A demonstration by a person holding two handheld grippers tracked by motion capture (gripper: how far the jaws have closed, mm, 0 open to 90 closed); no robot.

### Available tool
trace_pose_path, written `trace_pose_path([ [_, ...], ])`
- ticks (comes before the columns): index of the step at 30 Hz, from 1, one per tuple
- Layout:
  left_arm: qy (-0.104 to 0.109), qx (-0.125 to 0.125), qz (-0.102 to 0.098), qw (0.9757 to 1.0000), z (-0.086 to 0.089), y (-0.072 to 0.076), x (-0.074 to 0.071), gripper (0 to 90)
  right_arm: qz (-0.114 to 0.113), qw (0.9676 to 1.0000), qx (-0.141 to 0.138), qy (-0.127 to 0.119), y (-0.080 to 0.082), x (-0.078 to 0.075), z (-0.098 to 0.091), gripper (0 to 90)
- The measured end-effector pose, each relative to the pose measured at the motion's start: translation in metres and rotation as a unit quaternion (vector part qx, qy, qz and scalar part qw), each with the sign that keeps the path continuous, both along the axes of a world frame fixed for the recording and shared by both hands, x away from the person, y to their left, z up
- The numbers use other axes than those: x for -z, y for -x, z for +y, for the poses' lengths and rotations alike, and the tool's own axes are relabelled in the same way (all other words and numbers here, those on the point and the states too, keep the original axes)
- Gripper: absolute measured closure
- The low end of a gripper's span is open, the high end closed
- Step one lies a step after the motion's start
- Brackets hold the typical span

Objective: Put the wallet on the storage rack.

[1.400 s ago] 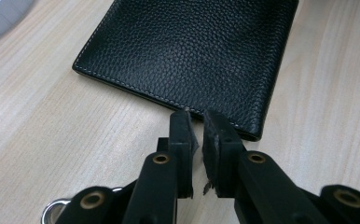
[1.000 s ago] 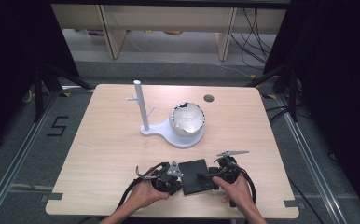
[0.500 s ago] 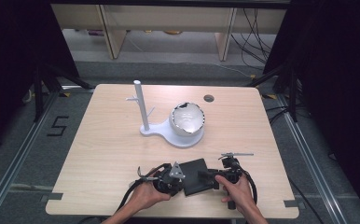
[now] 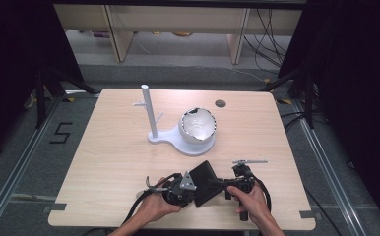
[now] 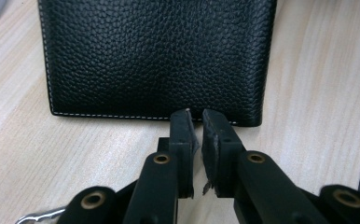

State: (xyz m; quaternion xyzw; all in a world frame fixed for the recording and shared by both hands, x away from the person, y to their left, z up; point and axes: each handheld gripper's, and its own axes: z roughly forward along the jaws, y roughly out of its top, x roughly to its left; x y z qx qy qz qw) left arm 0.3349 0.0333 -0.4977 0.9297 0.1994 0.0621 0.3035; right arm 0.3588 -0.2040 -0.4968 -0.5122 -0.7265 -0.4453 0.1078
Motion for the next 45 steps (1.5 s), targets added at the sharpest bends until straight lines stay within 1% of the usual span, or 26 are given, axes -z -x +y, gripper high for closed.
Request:
trace_pose_path([
  [7,0.001,0.001,-0.001,1.0,0.0,-0.001,0.0,79.1,-0.009,0.9998,-0.015,-0.006,-0.003,-0.006,0.005,75.0],
  [8,0.0,0.001,-0.008,1.0,0.001,0.0,-0.001,79.1,-0.011,0.9997,-0.021,-0.007,-0.003,-0.007,0.005,75.5],
  [11,0.016,-0.006,-0.004,0.9999,0.002,0.002,-0.002,73.1,-0.013,0.9995,-0.029,-0.008,-0.006,-0.009,0.008,76.7],
  [12,0.018,-0.008,-0.003,0.9998,0.002,0.002,-0.004,68.5,-0.013,0.9995,-0.027,0.0,-0.008,-0.011,0.01,77.1],
  [13,0.01,0.002,-0.003,0.9999,0.004,0.002,-0.006,68.5,-0.013,0.9995,-0.027,0.0,-0.008,-0.011,0.01,77.1],
  [15,0.015,0.001,-0.006,0.9999,0.007,0.003,-0.011,61.8,-0.021,0.9991,-0.038,0.0,-0.01,-0.014,0.009,77.3],
  [16,0.035,-0.012,-0.007,0.9993,0.01,0.006,-0.015,59.7,-0.021,0.999,-0.039,0.003,-0.013,-0.018,0.01,77.4],
  [18,0.028,-0.004,-0.011,0.9996,0.013,0.006,-0.019,54.8,-0.028,0.9987,-0.044,0.002,-0.014,-0.02,0.009,77.5],
  [19,0.021,0.0,-0.013,0.9997,0.017,0.006,-0.023,54.8,-0.028,0.9984,-0.048,0.0,-0.014,-0.024,0.009,77.5],
  [20,0.021,-0.001,-0.013,0.9997,0.02,0.007,-0.026,50.7,-0.032,0.9983,-0.048,0.007,-0.017,-0.03,0.007,77.5],
  [23,0.026,-0.005,-0.012,0.9996,0.03,0.009,-0.032,47.4,-0.035,0.9979,-0.054,0.006,-0.018,-0.037,0.005,77.5],
  [24,0.033,-0.016,-0.013,0.9992,0.035,0.011,-0.034,45.0,-0.02,0.9987,-0.047,0.0,-0.017,-0.041,0.005,77.5],
  [25,0.048,-0.03,-0.014,0.9983,0.037,0.012,-0.034,45.0,-0.038,0.9978,-0.054,0.007,-0.021,-0.042,0.003,77.5],
  [27,0.038,-0.026,-0.014,0.9988,0.046,0.012,-0.036,42.6,-0.036,0.998,-0.047,0.023,-0.024,-0.046,0.0,77.5],
  [28,0.035,-0.024,-0.01,0.9991,0.05,0.013,-0.037,41.8,-0.028,0.9983,-0.048,0.015,-0.024,-0.049,-0.001,77.5],
  [29,0.043,-0.035,-0.012,0.9984,0.052,0.014,-0.036,41.1,-0.024,0.9982,-0.054,0.013,-0.025,-0.051,-0.003,77.5],
  [31,0.043,-0.042,-0.008,0.9981,0.059,0.015,-0.036,38.3,-0.026,0.9982,-0.05,0.02,-0.027,-0.053,-0.005,77.5],
  [33,0.04,-0.052,-0.008,0.9978,0.067,0.017,-0.036,38.3,-0.013,0.9988,-0.042,0.02,-0.027,-0.057,-0.006,77.5],
  [34,0.044,-0.057,-0.007,0.9974,0.071,0.019,-0.036,37.3,-0.028,0.9981,-0.047,0.027,-0.03,-0.06,-0.011,77.5],
  [36,0.049,-0.064,-0.003,0.9968,0.078,0.02,-0.036,37.1,-0.031,0.998,-0.048,0.026,-0.032,-0.06,-0.012,77.5],
  [38,0.05,-0.071,-0.005,0.9962,0.088,0.023,-0.038,35.7,-0.009,0.9988,-0.042,0.026,-0.032,-0.068,-0.013,77.5],
  [39,0.051,-0.074,-0.006,0.9959,0.091,0.023,-0.039,34.9,-0.031,0.9978,-0.044,0.04,-0.034,-0.07,-0.016,77.5],
  [41,0.063,-0.082,-0.003,0.9946,0.099,0.025,-0.038,33.3,-0.041,0.997,-0.05,0.043,-0.037,-0.074,-0.018,77.5],
  [42,0.062,-0.085,0.0,0.9944,0.104,0.026,-0.038,33.1,-0.011,0.9986,-0.041,0.032,-0.035,-0.08,-0.017,77.5],
  [43,0.059,-0.085,-0.001,0.9946,0.107,0.026,-0.037,32.7,-0.045,0.9965,-0.054,0.044,-0.04,-0.08,-0.02,77.5],
  [45,0.06,-0.096,0.005,0.9936,0.116,0.028,-0.032,31.2,-0.045,0.9962,-0.048,0.056,-0.042,-0.091,-0.021,77.5],
])
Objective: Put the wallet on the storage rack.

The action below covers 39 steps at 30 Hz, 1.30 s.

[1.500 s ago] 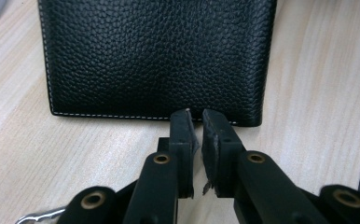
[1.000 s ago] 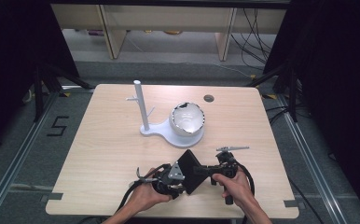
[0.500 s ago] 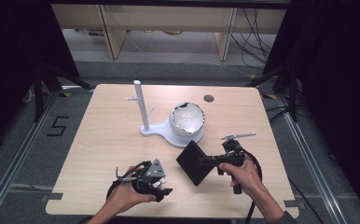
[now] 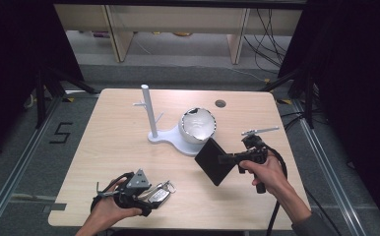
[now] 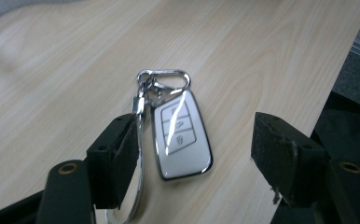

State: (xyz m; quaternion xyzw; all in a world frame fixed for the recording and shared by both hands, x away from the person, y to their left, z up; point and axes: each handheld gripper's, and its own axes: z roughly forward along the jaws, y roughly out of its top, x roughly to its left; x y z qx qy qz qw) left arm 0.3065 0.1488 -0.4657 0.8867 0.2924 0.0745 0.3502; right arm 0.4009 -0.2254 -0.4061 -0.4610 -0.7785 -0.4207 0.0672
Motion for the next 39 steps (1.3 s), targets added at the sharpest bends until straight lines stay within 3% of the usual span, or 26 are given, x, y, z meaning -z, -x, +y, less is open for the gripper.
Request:
trace_pose_path([
  [8,-0.002,-0.024,0.008,0.9997,0.019,0.008,0.01,26.4,-0.01,0.9999,0.01,0.004,-0.017,-0.023,-0.007,77.5],
  [11,-0.003,-0.027,0.009,0.9996,0.027,0.011,0.014,25.7,0.004,0.9996,0.029,0.007,-0.023,-0.032,-0.009,77.5],
  [12,-0.005,-0.029,0.006,0.9996,0.029,0.012,0.015,25.2,-0.015,0.9996,0.023,0.009,-0.028,-0.033,-0.011,77.5],
  [15,-0.002,-0.038,0.014,0.9992,0.033,0.014,0.018,24.5,-0.016,0.9993,0.034,0.004,-0.035,-0.039,-0.012,77.5],
  [17,-0.007,-0.041,0.008,0.9991,0.036,0.014,0.019,23.6,-0.028,0.9986,0.045,0.003,-0.046,-0.045,-0.014,77.5],
  [20,-0.005,-0.048,0.004,0.9988,0.037,0.015,0.019,23.3,-0.024,0.9981,0.056,-0.003,-0.053,-0.047,-0.013,77.5],
  [28,-0.013,-0.045,0.002,0.9989,0.039,0.018,0.022,22.6,-0.025,0.9961,0.084,-0.01,-0.084,-0.042,-0.006,77.5],
  [30,-0.013,-0.045,0.003,0.9989,0.039,0.018,0.022,22.7,-0.012,0.995,0.098,-0.014,-0.09,-0.041,-0.003,77.5],
  [33,-0.011,-0.046,0.004,0.9988,0.038,0.019,0.022,22.7,-0.015,0.9944,0.103,-0.014,-0.098,-0.037,0.001,77.5],
  [34,-0.011,-0.041,0.007,0.9991,0.038,0.019,0.022,22.7,0.002,0.9936,0.112,-0.019,-0.1,-0.037,0.005,77.5],
  [36,-0.007,-0.046,0.009,0.9989,0.037,0.019,0.023,22.7,-0.015,0.9935,0.112,-0.012,-0.107,-0.033,0.007,77.5],
  [37,-0.011,-0.044,0.005,0.999,0.038,0.019,0.023,22.7,0.004,0.9921,0.124,-0.022,-0.112,-0.031,0.013,77.5],
  [38,-0.013,-0.042,0.005,0.999,0.038,0.019,0.023,22.7,0.004,0.9921,0.124,-0.022,-0.112,-0.031,0.013,77.5],
  [39,-0.012,-0.043,0.006,0.999,0.038,0.019,0.024,22.7,-0.012,0.9927,0.119,-0.015,-0.114,-0.029,0.013,77.5],
])
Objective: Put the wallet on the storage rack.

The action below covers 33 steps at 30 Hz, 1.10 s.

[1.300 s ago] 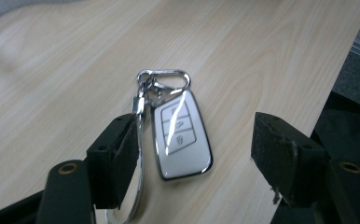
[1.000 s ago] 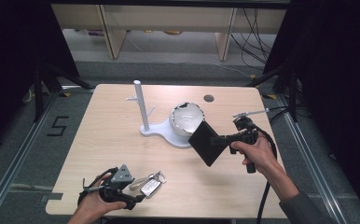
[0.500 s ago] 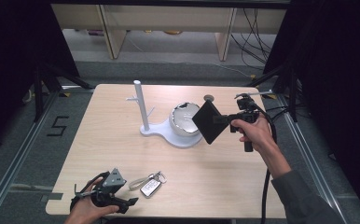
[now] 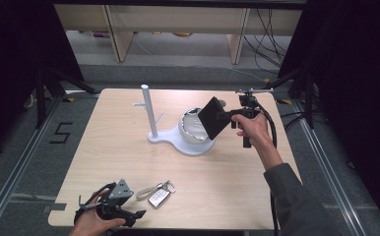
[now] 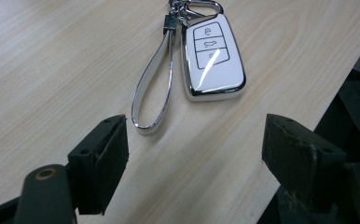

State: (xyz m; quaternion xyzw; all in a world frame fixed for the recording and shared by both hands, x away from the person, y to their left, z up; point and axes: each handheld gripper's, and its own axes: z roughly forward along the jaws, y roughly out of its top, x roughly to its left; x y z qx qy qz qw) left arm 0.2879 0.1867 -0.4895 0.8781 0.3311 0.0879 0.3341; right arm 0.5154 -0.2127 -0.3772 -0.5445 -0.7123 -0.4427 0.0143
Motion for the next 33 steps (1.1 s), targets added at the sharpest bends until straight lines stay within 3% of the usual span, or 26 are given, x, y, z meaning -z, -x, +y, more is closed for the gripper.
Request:
trace_pose_path([
  [1,0.004,-0.001,0.003,1.0,-0.001,0.001,0.0,22.7,0.014,0.9999,0.007,-0.007,-0.002,0.001,0.004,77.5],
  [4,-0.005,0.009,0.007,0.9999,0.0,0.0,0.001,22.7,0.008,0.9999,0.011,0.001,-0.008,0.006,0.008,77.5],
  [5,-0.008,0.009,0.006,0.9999,0.0,0.0,0.002,22.7,0.02,0.9997,0.015,-0.007,-0.008,0.007,0.01,77.5],
  [7,-0.007,0.015,0.008,0.9998,-0.001,0.001,0.002,22.7,0.009,0.9998,0.016,-0.002,-0.012,0.01,0.013,77.5],
  [8,-0.005,0.012,0.01,0.9999,-0.001,0.001,0.002,22.7,0.026,0.9993,0.023,-0.011,-0.011,0.01,0.016,77.5],
  [9,-0.009,0.011,0.009,0.9999,-0.001,0.001,0.002,22.6,0.027,0.9994,0.022,-0.009,-0.012,0.011,0.018,77.4],
  [10,-0.006,0.011,0.01,0.9999,-0.002,0.001,0.003,22.6,0.007,0.9998,0.016,0.003,-0.015,0.014,0.018,77.5],
  [16,-0.009,0.012,0.012,0.9998,-0.002,0.001,0.005,22.5,0.007,0.9997,0.024,0.006,-0.015,0.017,0.02,77.4],
  [18,0.001,0.013,0.016,0.9998,-0.004,0.002,0.006,22.4,0.007,0.9996,0.024,0.009,-0.015,0.017,0.02,77.3],
  [22,-0.013,0.016,0.015,0.9997,-0.003,0.002,0.006,22.3,0.017,0.9994,0.031,-0.006,-0.014,0.019,0.021,77.0],
  [23,-0.012,0.017,0.015,0.9997,-0.003,0.002,0.006,22.3,0.03,0.9986,0.04,-0.018,-0.013,0.019,0.022,77.0],
  [24,-0.013,0.017,0.016,0.9997,-0.003,0.002,0.006,22.3,0.015,0.9992,0.037,-0.008,-0.013,0.021,0.02,77.0],
  [26,-0.013,0.015,0.019,0.9996,-0.004,0.002,0.007,22.0,0.022,0.9984,0.046,-0.024,-0.011,0.023,0.02,76.9],
  [27,-0.016,0.025,0.019,0.9994,-0.004,0.002,0.006,22.0,0.008,0.9989,0.044,-0.015,-0.012,0.026,0.018,76.8],
  [28,-0.016,0.024,0.019,0.9994,-0.004,0.002,0.006,22.0,0.007,0.9988,0.045,-0.017,-0.012,0.027,0.018,76.7],
  [29,-0.017,0.021,0.019,0.9994,-0.004,0.002,0.006,22.0,0.025,0.9979,0.053,-0.029,-0.01,0.026,0.02,76.5],
  [30,-0.018,0.027,0.02,0.9993,-0.004,0.002,0.006,22.0,0.01,0.9985,0.05,-0.022,-0.011,0.027,0.019,76.4],
  [33,-0.016,0.022,0.017,0.9995,-0.005,0.002,0.007,22.0,0.01,0.9982,0.054,-0.024,-0.01,0.029,0.019,76.2],
])
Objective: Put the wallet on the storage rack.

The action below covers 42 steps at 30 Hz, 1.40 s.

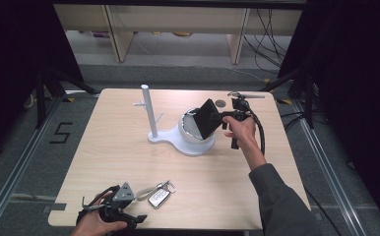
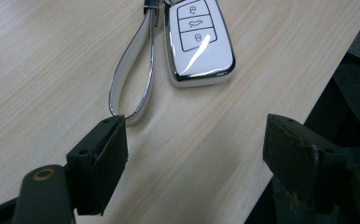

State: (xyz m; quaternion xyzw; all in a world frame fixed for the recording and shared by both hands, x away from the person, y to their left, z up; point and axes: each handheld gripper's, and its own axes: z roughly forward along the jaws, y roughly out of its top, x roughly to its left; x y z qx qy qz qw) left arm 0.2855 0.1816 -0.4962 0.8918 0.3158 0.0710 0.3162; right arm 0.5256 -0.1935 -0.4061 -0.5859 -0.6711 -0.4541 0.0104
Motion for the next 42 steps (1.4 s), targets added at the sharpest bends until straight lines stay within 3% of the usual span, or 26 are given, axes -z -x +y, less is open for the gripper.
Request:
trace_pose_path([
  [1,0.0,0.0,-0.001,1.0,0.0,0.0,0.0,22.0,-0.005,1.0,-0.003,0.0,0.0,0.001,-0.001,76.1],
  [4,0.002,-0.004,0.002,1.0,0.0,0.001,0.0,22.0,0.024,0.9996,0.007,-0.016,0.0,0.0,0.001,75.5],
  [5,0.002,-0.005,0.002,1.0,0.0,0.001,-0.001,22.0,0.014,0.9999,0.004,-0.008,-0.001,0.002,0.0,74.5],
  [6,0.002,-0.003,0.002,1.0,0.0,0.001,0.0,22.0,0.025,0.9996,-0.002,-0.014,-0.001,0.001,0.0,72.1],
  [8,0.001,0.001,0.004,1.0,0.0,0.001,-0.001,21.9,0.016,0.9998,-0.006,0.009,-0.003,0.004,0.0,70.1],
  [10,0.0,0.01,0.001,0.9999,0.0,0.0,-0.001,21.9,0.021,0.9998,-0.005,0.003,-0.004,0.004,0.0,69.9],
  [11,-0.001,0.011,0.0,0.9999,0.0,0.0,-0.001,21.9,0.037,0.9993,0.004,-0.007,-0.003,0.003,0.002,69.7],
  [17,-0.006,0.013,0.001,0.9999,0.0,0.0,0.0,21.9,0.03,0.9995,-0.012,0.0,-0.004,0.0,0.001,74.1],
  [18,-0.005,0.013,0.002,0.9999,0.0,0.0,0.0,21.9,0.013,0.9997,-0.018,0.011,-0.005,0.002,0.0,74.0],
  [20,-0.007,0.013,0.002,0.9999,-0.001,0.0,0.001,21.9,0.018,0.9996,-0.021,0.006,-0.006,0.001,0.001,73.0],
  [21,-0.006,0.007,0.005,0.9999,-0.001,0.001,0.001,21.9,0.04,0.9991,-0.013,-0.003,-0.004,-0.001,0.003,72.3],
  [22,-0.006,0.008,0.007,0.9999,-0.001,0.001,0.001,21.9,0.019,0.9996,-0.02,0.008,-0.006,0.001,0.001,71.3],
  [25,-0.006,0.014,0.004,0.9999,0.0,0.0,0.001,21.9,0.016,0.9997,-0.018,0.01,-0.005,0.002,0.0,66.3],
  [27,-0.008,0.014,0.003,0.9999,0.0,0.001,0.0,21.9,0.034,0.9993,-0.012,-0.001,-0.003,0.0,0.001,66.2],
  [28,-0.007,0.014,0.003,0.9999,0.0,0.0,0.0,21.9,0.019,0.9996,-0.017,0.01,-0.003,0.002,-0.002,65.9],
  [30,-0.011,0.013,0.001,0.9999,0.0,0.0,0.0,21.9,0.022,0.9995,-0.017,0.016,-0.002,0.003,-0.003,63.8],
  [31,-0.009,0.011,0.002,0.9999,-0.001,0.001,0.0,21.9,0.045,0.9989,-0.007,0.001,0.0,0.001,-0.002,62.7],
  [35,-0.01,0.007,0.002,0.9999,-0.001,0.001,0.0,21.9,0.025,0.9993,-0.012,0.024,-0.001,0.006,-0.01,57.8],
  [38,-0.01,0.006,0.001,0.9999,-0.001,0.001,0.0,21.9,0.038,0.999,-0.012,0.021,0.0,0.009,-0.013,57.5],
  [42,-0.01,0.014,0.0,0.9999,-0.001,0.001,0.0,21.9,0.021,0.9992,-0.021,0.025,0.0,0.012,-0.015,59.4],
])
